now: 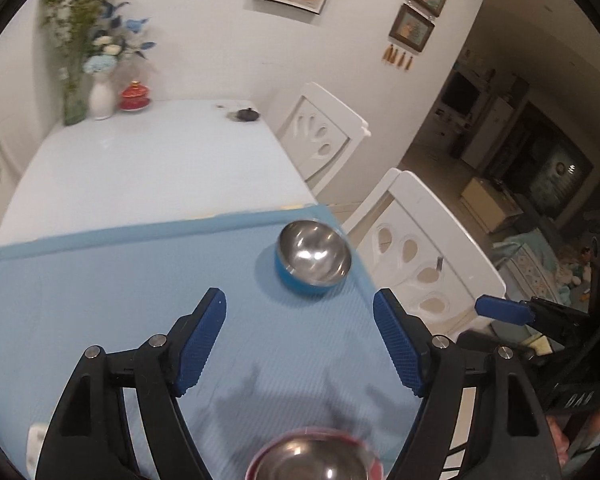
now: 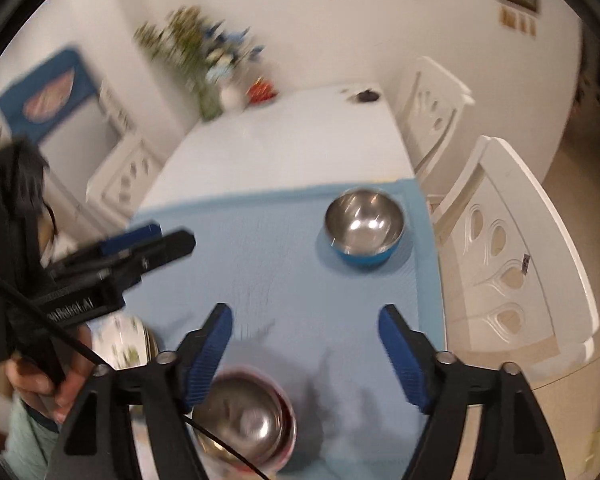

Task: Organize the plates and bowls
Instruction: 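Reach to the blue-sided steel bowl and grasp its rim with the left gripper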

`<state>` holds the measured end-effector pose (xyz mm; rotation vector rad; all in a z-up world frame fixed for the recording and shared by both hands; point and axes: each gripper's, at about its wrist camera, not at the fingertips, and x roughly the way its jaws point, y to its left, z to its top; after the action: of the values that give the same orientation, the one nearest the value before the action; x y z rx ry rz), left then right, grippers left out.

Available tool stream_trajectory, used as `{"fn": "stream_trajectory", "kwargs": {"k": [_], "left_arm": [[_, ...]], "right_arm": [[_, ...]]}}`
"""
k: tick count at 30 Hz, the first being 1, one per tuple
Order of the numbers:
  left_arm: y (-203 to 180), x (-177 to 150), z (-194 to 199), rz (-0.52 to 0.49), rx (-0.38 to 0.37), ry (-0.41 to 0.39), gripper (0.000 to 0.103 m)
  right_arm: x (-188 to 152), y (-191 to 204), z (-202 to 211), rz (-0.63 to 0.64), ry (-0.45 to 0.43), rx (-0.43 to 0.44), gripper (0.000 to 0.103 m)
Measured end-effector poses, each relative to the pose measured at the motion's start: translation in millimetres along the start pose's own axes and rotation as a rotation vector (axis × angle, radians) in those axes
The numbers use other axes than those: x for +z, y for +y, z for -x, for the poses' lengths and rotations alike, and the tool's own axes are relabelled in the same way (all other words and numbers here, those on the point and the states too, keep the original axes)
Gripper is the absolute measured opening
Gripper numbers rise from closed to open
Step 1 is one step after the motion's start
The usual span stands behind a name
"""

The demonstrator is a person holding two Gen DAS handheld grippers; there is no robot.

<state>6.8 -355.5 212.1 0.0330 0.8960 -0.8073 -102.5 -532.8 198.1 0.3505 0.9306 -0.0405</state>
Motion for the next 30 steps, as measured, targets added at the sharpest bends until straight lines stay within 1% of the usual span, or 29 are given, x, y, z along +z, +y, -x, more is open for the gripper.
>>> {"fn": "stream_trajectory", "kwargs": {"k": [2,4,7,13,17,20,26,27,28,29,30], "left_arm": [[6.9,12.9,-28.5,0.025,-0.038,0.036,0.075],[13.5,20.1,-53.3,0.052,-0.066,0.071,0.073],[19.7,28.9,-91.3,0.070,-0.104,0.123,0.073],[29.2,35.9,-161.3,0.082,-0.121,0.221,0.071],[37.3,35.6,-193.2,0.092,-0.123,0.273,0.070],[45.1,35.0,-207.8,0.099,-0.125,0.297,0.070],[49.4,31.4,-239.4,0.108,-0.134,0.340,0.069],[49.2,29.7,-245.9,0.109,-0.140,0.350,0.064],[49.7,28.6,-249.8,0.110,-0.141,0.358,0.058],[50.0,27.4,-255.4,0.113,-0.141,0.369,0.054],[50.4,25.3,-260.0,0.117,-0.141,0.378,0.045]], "right_arm": [[10.5,-19.7,-6.7,-0.062,-0.023,0.013,0.080],[22.0,-44.2,-23.7,-0.138,-0.010,0.028,0.080],[34.4,-72.3,-52.8,-0.223,0.016,0.042,0.080],[52.9,-108.1,-115.6,-0.298,0.083,0.043,0.080],[59.8,-123.5,-147.3,-0.316,0.119,0.035,0.080],[63.7,-134.9,-169.9,-0.333,0.142,0.034,0.080],[61.3,-148.0,-201.6,-0.363,0.178,0.037,0.078],[60.7,-149.4,-207.7,-0.363,0.185,0.035,0.076],[60.8,-150.5,-213.8,-0.362,0.195,0.035,0.071],[59.2,-151.2,-221.1,-0.362,0.210,0.038,0.064],[58.3,-151.6,-225.6,-0.361,0.220,0.039,0.062]]}}
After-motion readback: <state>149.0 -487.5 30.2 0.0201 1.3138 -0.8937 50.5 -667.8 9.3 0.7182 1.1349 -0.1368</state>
